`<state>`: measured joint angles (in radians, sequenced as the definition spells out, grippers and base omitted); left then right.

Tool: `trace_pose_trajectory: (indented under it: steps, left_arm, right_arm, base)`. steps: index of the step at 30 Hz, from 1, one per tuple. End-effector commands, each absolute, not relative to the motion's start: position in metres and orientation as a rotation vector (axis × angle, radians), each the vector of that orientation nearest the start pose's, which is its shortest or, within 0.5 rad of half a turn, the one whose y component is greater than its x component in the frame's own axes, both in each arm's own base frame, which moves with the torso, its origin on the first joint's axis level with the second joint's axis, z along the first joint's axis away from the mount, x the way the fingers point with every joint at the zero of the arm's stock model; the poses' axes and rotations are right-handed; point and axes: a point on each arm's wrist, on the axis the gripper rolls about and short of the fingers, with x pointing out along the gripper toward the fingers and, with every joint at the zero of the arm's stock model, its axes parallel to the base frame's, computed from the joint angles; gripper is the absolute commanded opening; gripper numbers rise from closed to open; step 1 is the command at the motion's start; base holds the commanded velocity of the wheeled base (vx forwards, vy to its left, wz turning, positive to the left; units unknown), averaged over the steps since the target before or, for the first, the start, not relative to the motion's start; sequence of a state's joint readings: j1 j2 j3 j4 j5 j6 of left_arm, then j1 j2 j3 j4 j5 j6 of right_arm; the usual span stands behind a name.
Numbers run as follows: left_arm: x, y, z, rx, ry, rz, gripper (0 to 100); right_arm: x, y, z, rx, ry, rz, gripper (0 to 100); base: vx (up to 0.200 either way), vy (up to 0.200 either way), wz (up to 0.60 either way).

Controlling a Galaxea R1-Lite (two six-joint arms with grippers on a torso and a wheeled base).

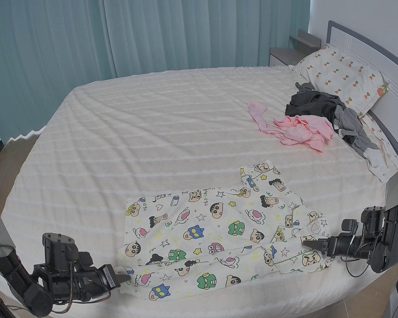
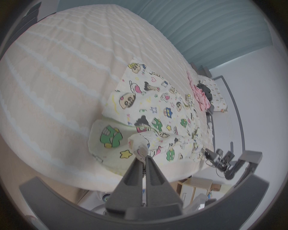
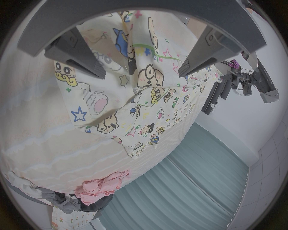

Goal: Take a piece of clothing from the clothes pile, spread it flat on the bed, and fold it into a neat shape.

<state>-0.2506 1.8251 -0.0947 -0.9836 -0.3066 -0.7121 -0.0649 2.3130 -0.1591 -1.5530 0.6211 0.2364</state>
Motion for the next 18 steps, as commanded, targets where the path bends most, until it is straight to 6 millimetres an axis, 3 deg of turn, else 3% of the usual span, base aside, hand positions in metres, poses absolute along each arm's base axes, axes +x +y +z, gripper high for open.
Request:
trace_pose_trajectory:
  steps: [1, 18]
  left_arm:
    - [0.213, -0.051, 0.025, -0.719, 0.921, -0.170, 0]
    - [0.255, -0.050, 0.003, -0.744, 0.903, -0.082, 0]
  right_arm:
    - [0.252, -0.004, -0.020, 0.423, 0.619, 0.473, 100]
    - [0.254, -0.004, -0.020, 0.422, 0.612, 0.471, 100]
  base:
    - [0.000, 0.000, 0.00]
    - [0.000, 0.000, 0.00]
